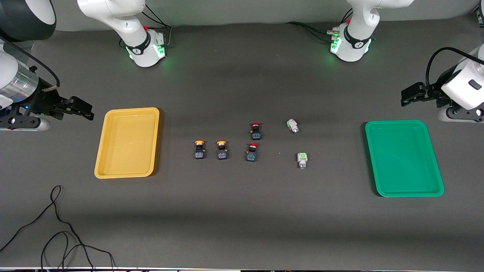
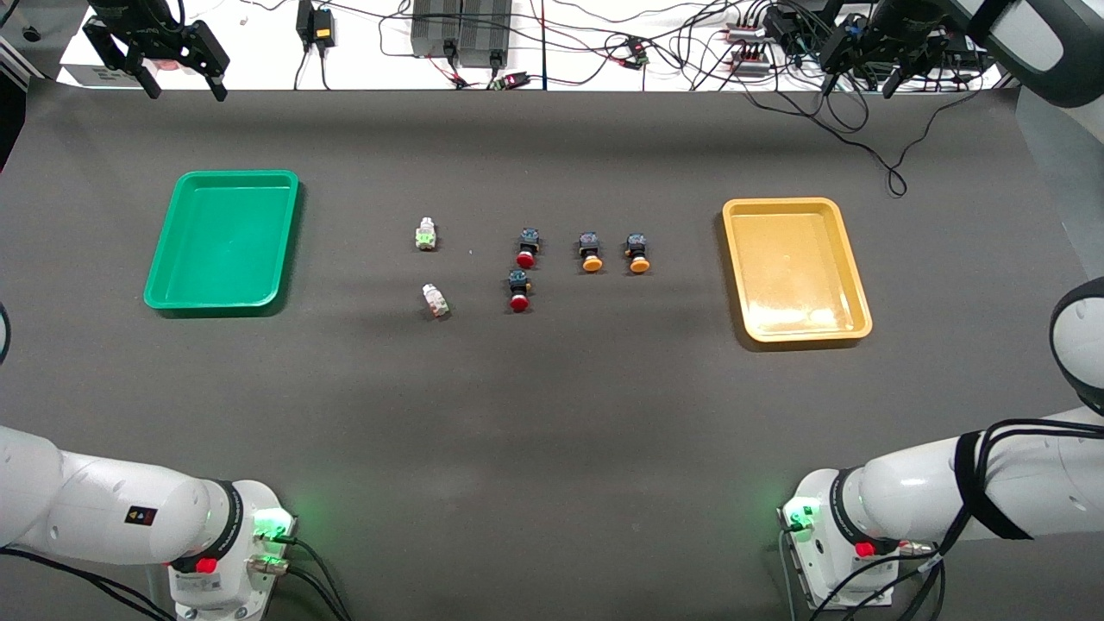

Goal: Place green and yellow buttons in trays

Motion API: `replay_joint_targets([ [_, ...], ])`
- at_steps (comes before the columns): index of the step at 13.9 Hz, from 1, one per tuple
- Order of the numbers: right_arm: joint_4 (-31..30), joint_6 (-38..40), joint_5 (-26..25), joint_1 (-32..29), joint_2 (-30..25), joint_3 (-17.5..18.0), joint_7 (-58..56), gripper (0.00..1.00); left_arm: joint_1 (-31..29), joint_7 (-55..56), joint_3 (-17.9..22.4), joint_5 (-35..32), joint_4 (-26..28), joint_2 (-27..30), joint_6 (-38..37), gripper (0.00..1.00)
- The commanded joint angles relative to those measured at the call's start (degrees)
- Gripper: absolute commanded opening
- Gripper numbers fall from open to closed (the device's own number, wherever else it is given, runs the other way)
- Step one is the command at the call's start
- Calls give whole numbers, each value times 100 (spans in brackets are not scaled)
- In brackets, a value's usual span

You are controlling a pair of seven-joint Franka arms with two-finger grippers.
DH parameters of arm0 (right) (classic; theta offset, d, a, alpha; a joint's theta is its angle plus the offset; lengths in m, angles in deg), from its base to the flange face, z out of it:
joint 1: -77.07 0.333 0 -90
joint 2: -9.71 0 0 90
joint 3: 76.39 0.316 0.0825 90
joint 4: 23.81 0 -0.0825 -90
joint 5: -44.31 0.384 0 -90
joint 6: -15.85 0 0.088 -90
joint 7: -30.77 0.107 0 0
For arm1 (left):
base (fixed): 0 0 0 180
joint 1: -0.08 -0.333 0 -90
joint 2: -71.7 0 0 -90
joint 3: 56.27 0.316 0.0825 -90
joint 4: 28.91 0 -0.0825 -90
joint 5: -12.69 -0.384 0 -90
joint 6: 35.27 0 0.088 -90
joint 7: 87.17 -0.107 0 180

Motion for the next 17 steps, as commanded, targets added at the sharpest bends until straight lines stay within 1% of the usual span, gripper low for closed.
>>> replay_joint_targets([
  [1, -448, -218, 110, 112, -327, -115, -82, 100, 99, 67, 71, -27, 108, 106, 52, 100],
  [3, -450, -315, 110, 112, -311, -115, -82, 100, 99, 76, 71, -27, 108, 106, 69, 100],
  [13, -433, -254, 128, 103, -302, -115, -73, 100, 152, 180, 53, -18, 152, 106, 78, 100],
  [15, -424, -131, 128, 112, -311, -115, -38, 100, 274, 705, -78, -1, 248, 106, 192, 100],
  [17, -389, -104, 128, 112, -311, -106, -20, 100, 502, 1504, -262, 17, 493, 167, 385, 100],
])
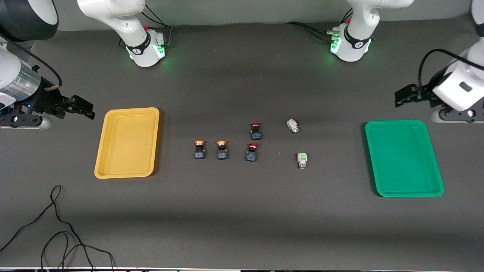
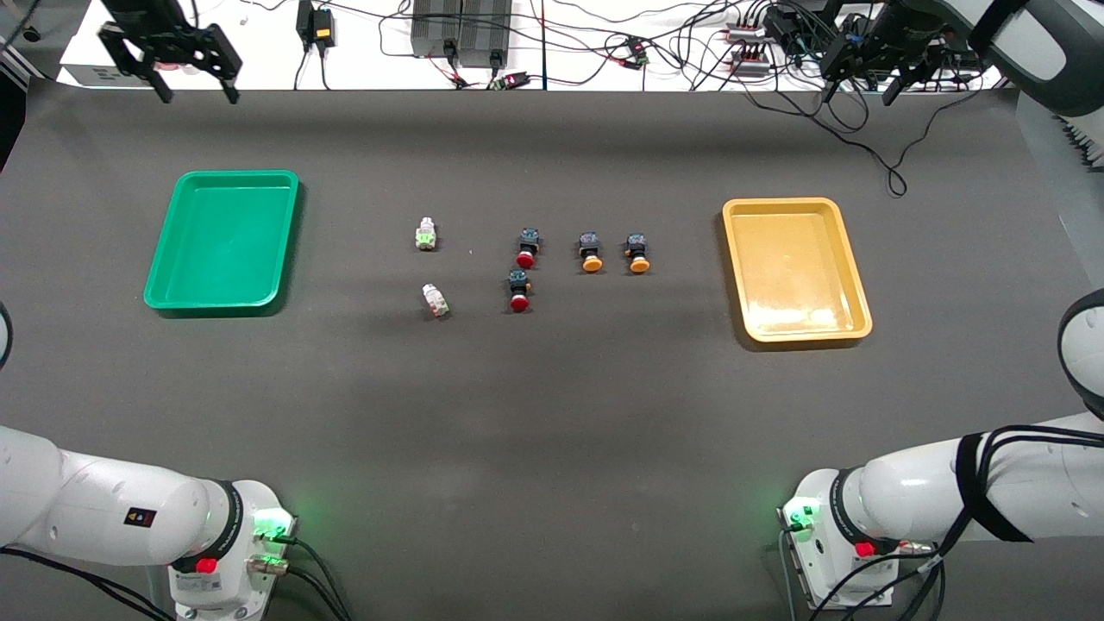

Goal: Place green and yellow buttons in trays

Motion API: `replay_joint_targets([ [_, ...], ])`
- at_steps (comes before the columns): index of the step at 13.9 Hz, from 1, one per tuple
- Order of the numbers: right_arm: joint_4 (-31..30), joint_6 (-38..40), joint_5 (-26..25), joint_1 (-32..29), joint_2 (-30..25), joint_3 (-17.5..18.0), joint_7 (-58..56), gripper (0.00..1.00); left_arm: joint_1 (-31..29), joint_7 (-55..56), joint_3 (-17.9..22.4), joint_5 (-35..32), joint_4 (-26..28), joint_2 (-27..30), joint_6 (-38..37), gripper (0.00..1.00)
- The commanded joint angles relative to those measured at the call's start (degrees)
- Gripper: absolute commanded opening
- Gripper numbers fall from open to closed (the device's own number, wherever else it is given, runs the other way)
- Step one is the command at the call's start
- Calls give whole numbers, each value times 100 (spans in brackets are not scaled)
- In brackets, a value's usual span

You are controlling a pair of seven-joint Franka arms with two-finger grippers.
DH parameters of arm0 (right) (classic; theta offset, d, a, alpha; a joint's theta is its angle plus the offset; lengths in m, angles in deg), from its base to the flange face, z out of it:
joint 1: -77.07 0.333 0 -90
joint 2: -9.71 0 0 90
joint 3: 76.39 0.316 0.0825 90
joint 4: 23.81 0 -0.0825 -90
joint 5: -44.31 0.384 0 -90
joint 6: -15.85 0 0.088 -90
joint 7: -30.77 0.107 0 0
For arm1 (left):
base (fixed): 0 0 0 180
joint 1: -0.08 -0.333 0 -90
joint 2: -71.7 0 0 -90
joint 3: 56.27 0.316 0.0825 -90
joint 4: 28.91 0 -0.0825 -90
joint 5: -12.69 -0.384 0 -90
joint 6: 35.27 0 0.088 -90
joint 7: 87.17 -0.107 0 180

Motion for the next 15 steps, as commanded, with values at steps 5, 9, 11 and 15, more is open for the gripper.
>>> replay_joint_targets([
  [5, -138, 23, 106, 87, -161, -105, -64, 100, 894, 3077, -895, 114, 941, 221, 935, 100],
  [9, -138, 23, 106, 96, -161, -96, -64, 100, 1203, 4021, -1265, 114, 1407, 291, 1435, 100],
  [11, -138, 23, 106, 87, -161, -96, -64, 100, 1203, 4022, -1266, 114, 1828, 387, 1778, 100],
  [15, -138, 40, 106, 96, -152, -87, -38, 100, 1255, 4083, -1266, 105, 2750, 353, 2778, 100],
])
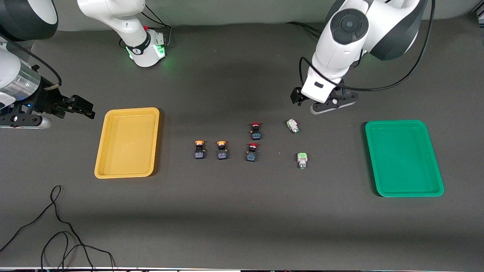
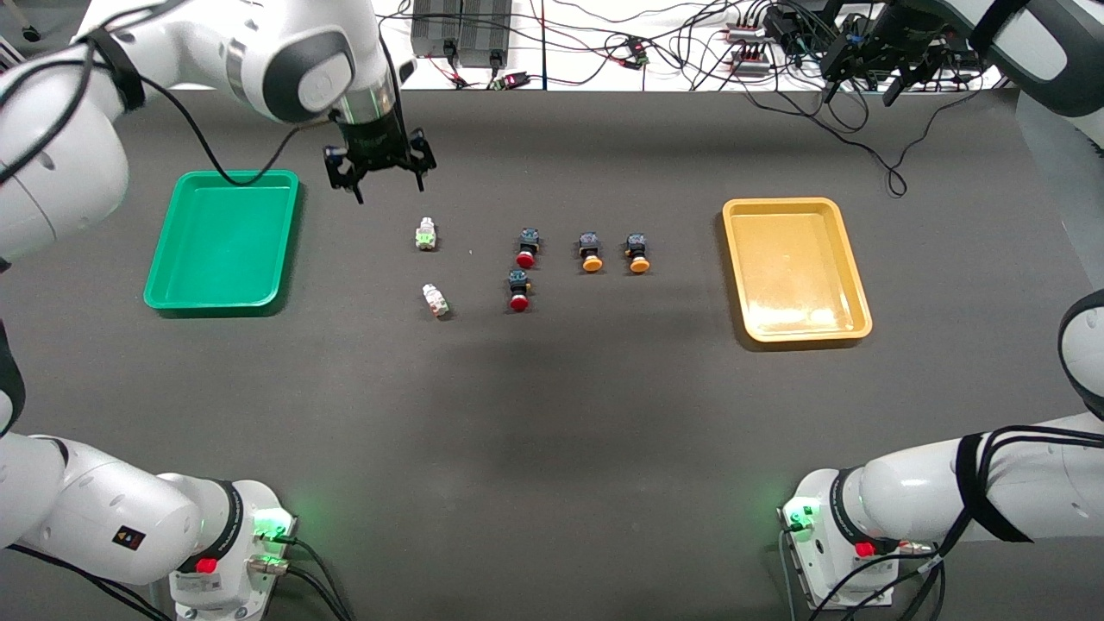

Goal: Place green and yellow buttons in trays
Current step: 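Grasp a yellow button with the right gripper while the left gripper grasps a green button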

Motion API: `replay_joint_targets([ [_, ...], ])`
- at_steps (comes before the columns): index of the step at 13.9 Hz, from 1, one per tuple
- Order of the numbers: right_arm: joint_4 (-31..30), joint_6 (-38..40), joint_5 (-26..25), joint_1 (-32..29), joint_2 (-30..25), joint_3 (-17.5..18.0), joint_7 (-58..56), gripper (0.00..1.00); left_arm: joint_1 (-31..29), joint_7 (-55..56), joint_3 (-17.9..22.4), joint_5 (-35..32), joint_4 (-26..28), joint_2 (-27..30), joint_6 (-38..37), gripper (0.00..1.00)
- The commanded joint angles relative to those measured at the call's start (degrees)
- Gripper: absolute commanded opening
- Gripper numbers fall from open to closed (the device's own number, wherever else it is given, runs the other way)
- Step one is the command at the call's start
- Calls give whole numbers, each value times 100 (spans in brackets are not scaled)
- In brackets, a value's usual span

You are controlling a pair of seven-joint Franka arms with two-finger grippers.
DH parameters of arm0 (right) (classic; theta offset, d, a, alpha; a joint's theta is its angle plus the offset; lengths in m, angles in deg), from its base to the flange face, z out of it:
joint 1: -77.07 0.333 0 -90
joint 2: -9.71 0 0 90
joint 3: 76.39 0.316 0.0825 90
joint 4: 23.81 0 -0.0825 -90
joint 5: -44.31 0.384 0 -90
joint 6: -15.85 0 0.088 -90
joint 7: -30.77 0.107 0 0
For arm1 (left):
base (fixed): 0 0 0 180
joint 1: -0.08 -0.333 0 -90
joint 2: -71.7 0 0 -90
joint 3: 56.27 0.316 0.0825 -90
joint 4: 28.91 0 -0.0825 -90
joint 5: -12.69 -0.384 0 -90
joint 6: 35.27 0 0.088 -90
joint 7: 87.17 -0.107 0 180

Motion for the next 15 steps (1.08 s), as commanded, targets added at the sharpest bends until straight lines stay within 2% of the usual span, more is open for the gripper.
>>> replay_joint_targets([
  [1, -89, 49, 165, 80, -111, -40, 49, 100, 78, 293, 21, 20, 940, 161, 934, 100],
  [3, -35, 119, 489, 80, -84, -31, 137, 100, 174, 434, -6, 11, 1319, -93, 1708, 100],
  [5, -35, 119, 517, 220, -58, 13, 417, 100, 245, 531, 3, -50, 1408, -497, 2210, 100],
  [10, -88, -30, 517, 1185, 301, 13, 1480, 100, 236, 540, 3, -59, 1417, -1631, 3221, 100],
  [13, -342, -774, 508, 1714, 837, 13, 2079, 100, 263, 610, 12, -60, 1505, -2080, 3723, 100],
  [15, -736, -1555, 508, 1916, 1092, 13, 2168, 100, 341, 698, 12, -60, 1523, -2221, 3786, 100],
])
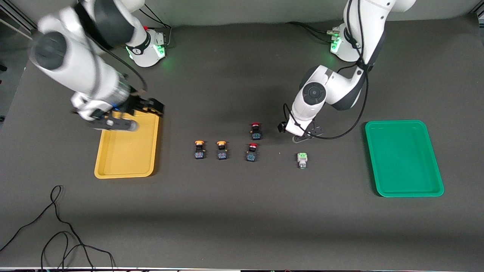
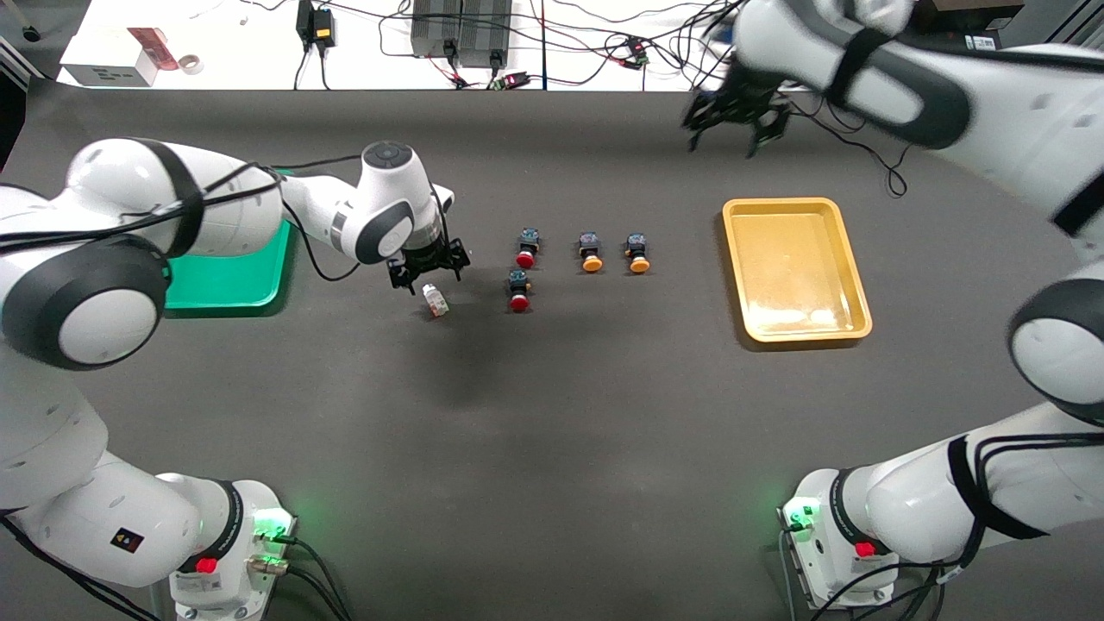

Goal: Place green and yellow buttons in trays
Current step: 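Grasp a yellow button with the right gripper while the left gripper grasps a green button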

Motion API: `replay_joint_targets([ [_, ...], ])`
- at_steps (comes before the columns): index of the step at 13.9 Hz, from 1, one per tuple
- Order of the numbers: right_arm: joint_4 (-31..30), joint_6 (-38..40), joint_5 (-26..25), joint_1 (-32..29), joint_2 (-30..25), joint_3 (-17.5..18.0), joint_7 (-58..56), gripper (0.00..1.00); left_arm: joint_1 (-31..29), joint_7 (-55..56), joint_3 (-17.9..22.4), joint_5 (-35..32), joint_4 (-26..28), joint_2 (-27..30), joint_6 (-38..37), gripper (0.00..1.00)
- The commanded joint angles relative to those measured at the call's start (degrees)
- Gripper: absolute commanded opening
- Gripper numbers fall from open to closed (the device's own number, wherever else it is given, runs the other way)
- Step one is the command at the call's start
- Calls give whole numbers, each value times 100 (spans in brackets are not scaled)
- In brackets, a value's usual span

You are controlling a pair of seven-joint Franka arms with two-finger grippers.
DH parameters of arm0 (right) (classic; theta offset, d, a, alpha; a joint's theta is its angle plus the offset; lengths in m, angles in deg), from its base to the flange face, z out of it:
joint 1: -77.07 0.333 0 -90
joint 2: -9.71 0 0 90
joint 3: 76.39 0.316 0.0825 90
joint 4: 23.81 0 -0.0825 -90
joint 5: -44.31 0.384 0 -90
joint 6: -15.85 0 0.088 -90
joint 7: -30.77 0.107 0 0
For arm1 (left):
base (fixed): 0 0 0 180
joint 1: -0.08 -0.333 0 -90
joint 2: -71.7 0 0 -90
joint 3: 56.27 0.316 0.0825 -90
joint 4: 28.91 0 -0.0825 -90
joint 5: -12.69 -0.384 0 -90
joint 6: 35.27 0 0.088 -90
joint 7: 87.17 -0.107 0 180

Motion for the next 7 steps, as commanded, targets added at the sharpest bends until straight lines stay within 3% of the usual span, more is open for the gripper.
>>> replay_joint_targets([
  [1, -473, -973, 36, 172, 408, -51, 183, 100, 157, 267, 40, -52, 56, -97, 107, 99],
  [2, -570, -1264, 45, 172, 618, -51, 183, 100, 157, 294, 31, -52, 56, -124, 108, 92],
  [3, -580, -1415, 36, 189, 855, -51, 183, 100, 157, 294, 40, -52, 65, -133, 99, 79],
  [4, -580, -1556, 36, 259, 1084, -51, 183, 100, 148, 294, 31, -52, 65, -133, 73, 55],
  [6, -589, -1933, 45, 295, 1523, -51, 192, 100, 148, 294, 31, -52, 65, -116, -6, 24],
  [7, -589, -2161, 45, 304, 1726, -51, 192, 100, 139, 294, 40, -52, 56, -63, -42, 21],
])
